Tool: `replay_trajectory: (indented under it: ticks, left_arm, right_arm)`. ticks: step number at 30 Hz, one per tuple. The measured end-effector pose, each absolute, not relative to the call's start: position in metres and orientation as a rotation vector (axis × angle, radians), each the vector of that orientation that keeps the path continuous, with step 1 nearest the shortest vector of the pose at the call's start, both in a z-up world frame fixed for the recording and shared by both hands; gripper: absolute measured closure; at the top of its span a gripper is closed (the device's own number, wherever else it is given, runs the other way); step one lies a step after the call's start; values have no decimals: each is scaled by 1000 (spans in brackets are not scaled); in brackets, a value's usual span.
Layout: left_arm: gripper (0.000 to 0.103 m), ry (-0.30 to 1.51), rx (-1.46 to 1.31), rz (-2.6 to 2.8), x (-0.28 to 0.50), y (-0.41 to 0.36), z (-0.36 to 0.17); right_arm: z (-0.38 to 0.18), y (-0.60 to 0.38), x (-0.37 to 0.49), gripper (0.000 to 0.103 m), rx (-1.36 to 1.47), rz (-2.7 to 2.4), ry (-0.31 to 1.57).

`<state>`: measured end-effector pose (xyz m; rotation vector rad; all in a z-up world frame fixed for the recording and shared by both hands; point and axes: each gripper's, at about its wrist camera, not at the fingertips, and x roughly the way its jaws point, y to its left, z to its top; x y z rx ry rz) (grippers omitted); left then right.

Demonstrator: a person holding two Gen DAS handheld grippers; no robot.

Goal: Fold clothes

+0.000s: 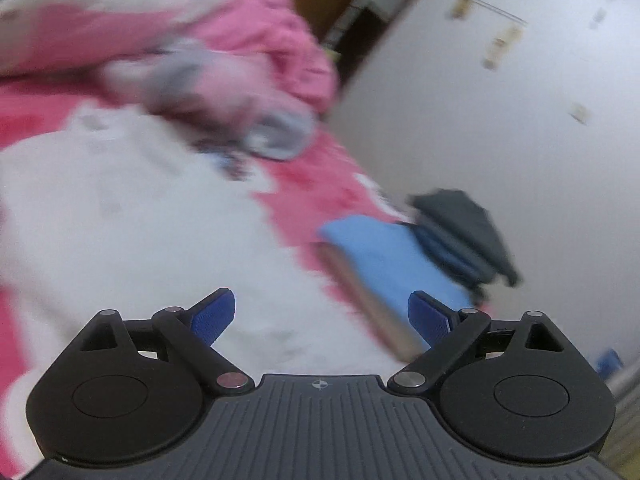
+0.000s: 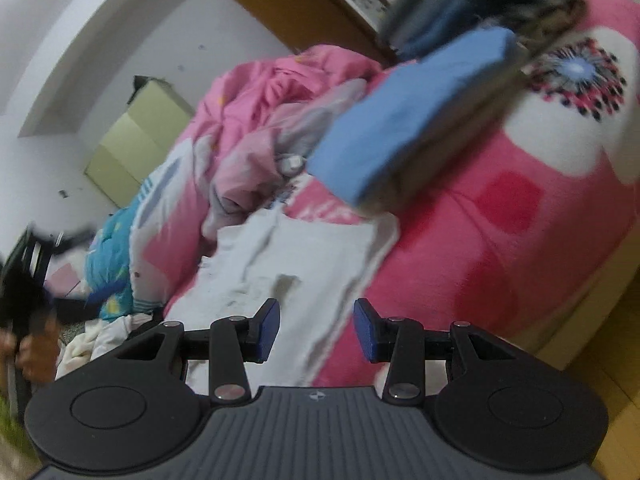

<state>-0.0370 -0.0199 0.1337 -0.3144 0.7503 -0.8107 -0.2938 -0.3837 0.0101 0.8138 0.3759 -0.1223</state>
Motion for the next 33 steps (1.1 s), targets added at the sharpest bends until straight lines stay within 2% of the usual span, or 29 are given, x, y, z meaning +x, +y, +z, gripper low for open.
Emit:
replay_trajectory:
  ticks: [8,11,18,21,22,23,30,33]
  left_arm:
    - [13,703,-214,-564,-74,65,112]
    - [15,681,-87,-598,-90,50,100]
    - [17,544,357,-706,-122,-20,58]
    - [19,578,419,-704,-117,-38,36]
    - [20,604,412,-698,-114,-39,31]
    - [20,625,394,-695,-112,-37,28]
    - [19,687,241,-700,-103,-15,22]
    - [18,688,223,-699,-102,-13,20]
  right_arm:
    - [41,-351,-234,59,622,4,387]
    - [56,-331,-207,59,471,53,425]
    - [54,-258,-145,60,-197,144,637]
    - [40,-248,-132,66,-338,148,709]
    - [43,-249,-131,91,-350,136,701]
    - [50,-250,-131,103,-359,118,680]
    - [110,-266,-144,103,-414,-41,492]
    - [109,-281,-150,101,-297,11,522]
